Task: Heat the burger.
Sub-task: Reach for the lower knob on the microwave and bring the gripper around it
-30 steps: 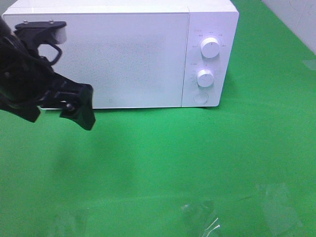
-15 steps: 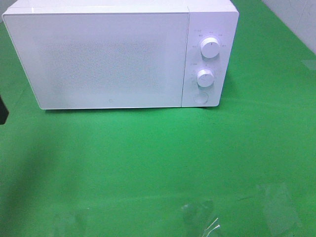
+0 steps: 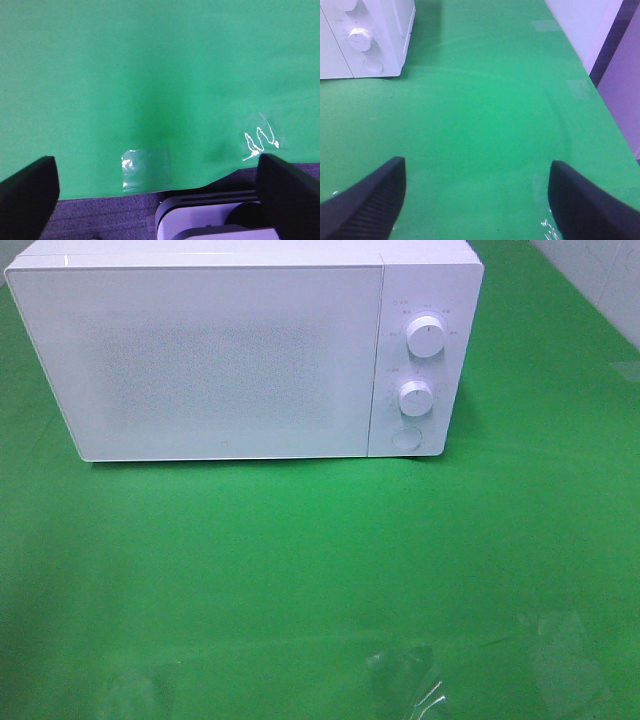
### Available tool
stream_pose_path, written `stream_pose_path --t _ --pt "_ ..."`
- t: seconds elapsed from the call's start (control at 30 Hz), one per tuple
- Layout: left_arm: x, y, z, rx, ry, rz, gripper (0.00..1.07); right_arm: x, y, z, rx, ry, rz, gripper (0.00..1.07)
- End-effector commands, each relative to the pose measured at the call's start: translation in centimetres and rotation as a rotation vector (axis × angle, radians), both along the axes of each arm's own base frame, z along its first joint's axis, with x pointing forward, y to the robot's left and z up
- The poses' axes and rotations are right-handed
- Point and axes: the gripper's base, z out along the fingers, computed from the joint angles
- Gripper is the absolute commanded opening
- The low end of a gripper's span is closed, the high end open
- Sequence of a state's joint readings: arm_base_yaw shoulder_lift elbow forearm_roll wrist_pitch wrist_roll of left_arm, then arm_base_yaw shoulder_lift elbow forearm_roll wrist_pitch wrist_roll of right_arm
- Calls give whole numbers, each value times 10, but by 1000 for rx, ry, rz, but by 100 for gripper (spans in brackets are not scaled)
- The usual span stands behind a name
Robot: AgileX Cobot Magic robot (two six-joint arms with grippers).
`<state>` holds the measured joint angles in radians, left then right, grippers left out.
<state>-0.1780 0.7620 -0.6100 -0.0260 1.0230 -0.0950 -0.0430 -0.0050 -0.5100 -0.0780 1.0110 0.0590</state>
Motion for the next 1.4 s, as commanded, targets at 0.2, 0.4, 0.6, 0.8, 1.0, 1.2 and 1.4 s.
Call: stream_pose_path --t 0.2,0.4,0.6,0.8,1.0,1.2,1.4 --pt "-45 10 -6 -8 -146 4 101 -3 0 0 -1 -34 -4 74" --pt "-65 13 2 -39 -286 2 101 -3 0 0 -1 -34 -4 74" --pt "-90 15 8 -90 -443 1 101 -3 0 0 -1 -34 -4 74" --pt "-105 18 10 -105 -542 26 101 -3 0 0 -1 -34 -4 74" --pt "-118 19 10 -75 -632 165 101 -3 0 0 -1 -34 -4 74" --pt "-124 19 10 -71 -670 188 101 -3 0 0 -1 -33 -4 74" --pt "-124 19 10 -71 -670 188 101 -3 0 0 -1 -34 -2 74"
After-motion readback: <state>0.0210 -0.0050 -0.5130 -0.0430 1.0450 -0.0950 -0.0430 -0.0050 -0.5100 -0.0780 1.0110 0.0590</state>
